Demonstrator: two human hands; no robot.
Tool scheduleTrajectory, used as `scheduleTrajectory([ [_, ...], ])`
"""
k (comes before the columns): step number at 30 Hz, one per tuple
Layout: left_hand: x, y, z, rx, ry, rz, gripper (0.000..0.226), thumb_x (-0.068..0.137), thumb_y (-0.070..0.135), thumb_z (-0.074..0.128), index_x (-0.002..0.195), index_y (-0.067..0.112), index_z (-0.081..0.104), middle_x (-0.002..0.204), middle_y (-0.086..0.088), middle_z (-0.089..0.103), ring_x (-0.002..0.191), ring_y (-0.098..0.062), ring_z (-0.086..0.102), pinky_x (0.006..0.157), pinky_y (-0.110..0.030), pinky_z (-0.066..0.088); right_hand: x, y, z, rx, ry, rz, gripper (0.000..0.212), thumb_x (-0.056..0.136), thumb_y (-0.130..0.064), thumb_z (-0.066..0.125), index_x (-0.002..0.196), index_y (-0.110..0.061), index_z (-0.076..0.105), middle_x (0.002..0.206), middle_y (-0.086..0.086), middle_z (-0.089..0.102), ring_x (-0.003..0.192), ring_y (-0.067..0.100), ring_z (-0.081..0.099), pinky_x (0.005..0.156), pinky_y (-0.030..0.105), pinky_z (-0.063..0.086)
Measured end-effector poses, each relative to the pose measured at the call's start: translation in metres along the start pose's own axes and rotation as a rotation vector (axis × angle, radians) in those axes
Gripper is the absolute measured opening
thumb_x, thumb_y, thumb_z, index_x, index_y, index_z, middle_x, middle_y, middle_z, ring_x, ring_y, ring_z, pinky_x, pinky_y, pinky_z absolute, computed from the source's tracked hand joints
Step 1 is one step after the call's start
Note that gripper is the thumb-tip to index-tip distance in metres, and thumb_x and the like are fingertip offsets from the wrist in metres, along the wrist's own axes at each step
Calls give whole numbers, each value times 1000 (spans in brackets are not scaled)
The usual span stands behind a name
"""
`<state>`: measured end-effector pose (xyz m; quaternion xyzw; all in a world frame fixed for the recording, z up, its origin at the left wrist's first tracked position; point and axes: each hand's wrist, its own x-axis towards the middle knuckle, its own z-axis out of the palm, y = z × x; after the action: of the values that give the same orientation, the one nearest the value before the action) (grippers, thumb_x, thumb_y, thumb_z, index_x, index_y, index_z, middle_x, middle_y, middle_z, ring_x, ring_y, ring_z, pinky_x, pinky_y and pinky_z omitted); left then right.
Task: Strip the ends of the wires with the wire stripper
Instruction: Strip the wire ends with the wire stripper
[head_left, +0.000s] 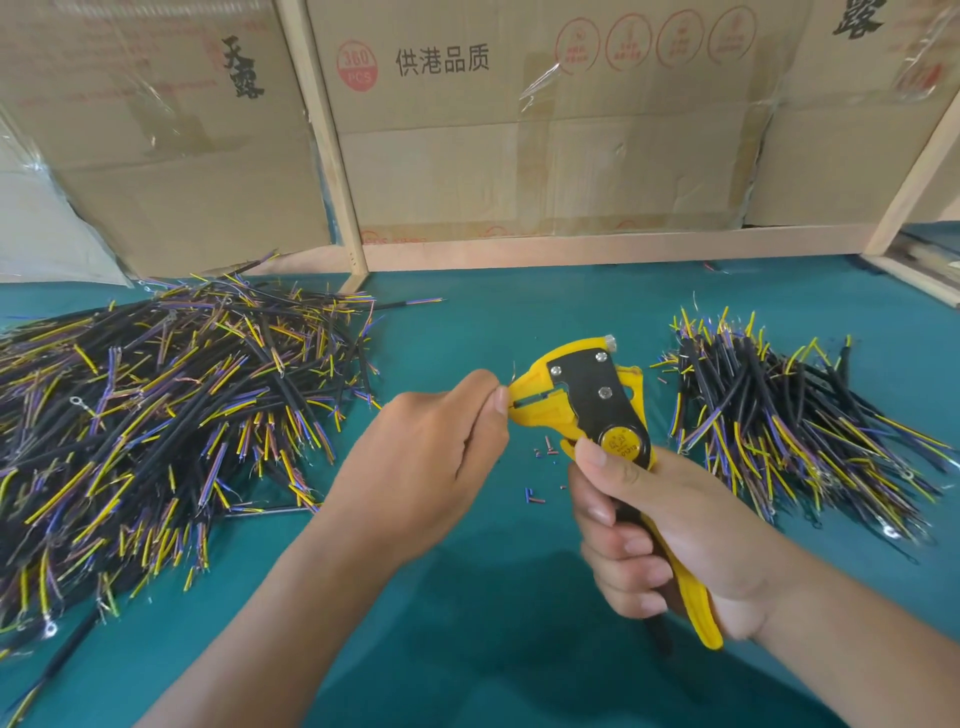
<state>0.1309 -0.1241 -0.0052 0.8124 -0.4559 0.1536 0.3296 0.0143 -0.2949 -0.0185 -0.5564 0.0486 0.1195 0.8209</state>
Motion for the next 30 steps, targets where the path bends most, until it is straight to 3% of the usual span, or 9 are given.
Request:
scheduleTrajectory([
  [6, 1, -18, -13, 95, -59, 78, 30, 99, 41, 29, 77, 22, 37, 52, 1, 28, 48, -24, 33, 47, -41, 31, 0, 0, -2, 15, -76, 9, 54, 64, -58, 88, 66, -16, 54, 53, -2, 32, 38, 10, 29, 41, 20, 32],
  [9, 2, -48, -33, 127, 92, -53, 32, 97, 42, 28, 78, 19, 42, 54, -5, 40, 53, -28, 43, 54, -44, 38, -1, -23, -20, 193, 74, -124, 46, 75, -50, 79, 60, -18, 49, 48, -6, 30, 34, 7, 29, 35, 19, 30],
  [12, 2, -54, -36, -7, 147, -94, 35, 99, 44, 30, 79, 20, 46, 60, 0, 46, 54, -18, 42, 56, -34, 37, -3, -37, -33, 193, 222, -178, 41, 85, -47, 62, 60, -18, 46, 50, -5, 27, 35, 9, 25, 35, 21, 28],
  [17, 0, -34, -12, -37, -25, 8, 18, 96, 38, 38, 82, 28, 42, 61, 6, 43, 51, -11, 36, 50, -17, 28, 5, -9, -19, 131, 52, -48, 32, 87, -34, 71, 70, -11, 55, 60, 5, 33, 46, 19, 34, 48, 32, 39],
  [24, -2, -18, -9, -39, -22, 14, 18, 85, 44, 51, 78, 35, 37, 56, 8, 35, 52, -15, 32, 52, -29, 28, 4, -3, -16, 103, -70, 4, 31, 84, -34, 74, 79, -7, 59, 67, 10, 40, 56, 26, 42, 62, 42, 46],
  [30, -3, -12, -7, -87, 20, -40, 27, 84, 44, 49, 69, 23, 39, 54, -2, 33, 54, -21, 29, 51, -29, 25, 5, -1, -18, 92, -113, -4, 31, 87, -33, 72, 81, -6, 60, 67, 9, 42, 57, 26, 45, 65, 43, 48],
])
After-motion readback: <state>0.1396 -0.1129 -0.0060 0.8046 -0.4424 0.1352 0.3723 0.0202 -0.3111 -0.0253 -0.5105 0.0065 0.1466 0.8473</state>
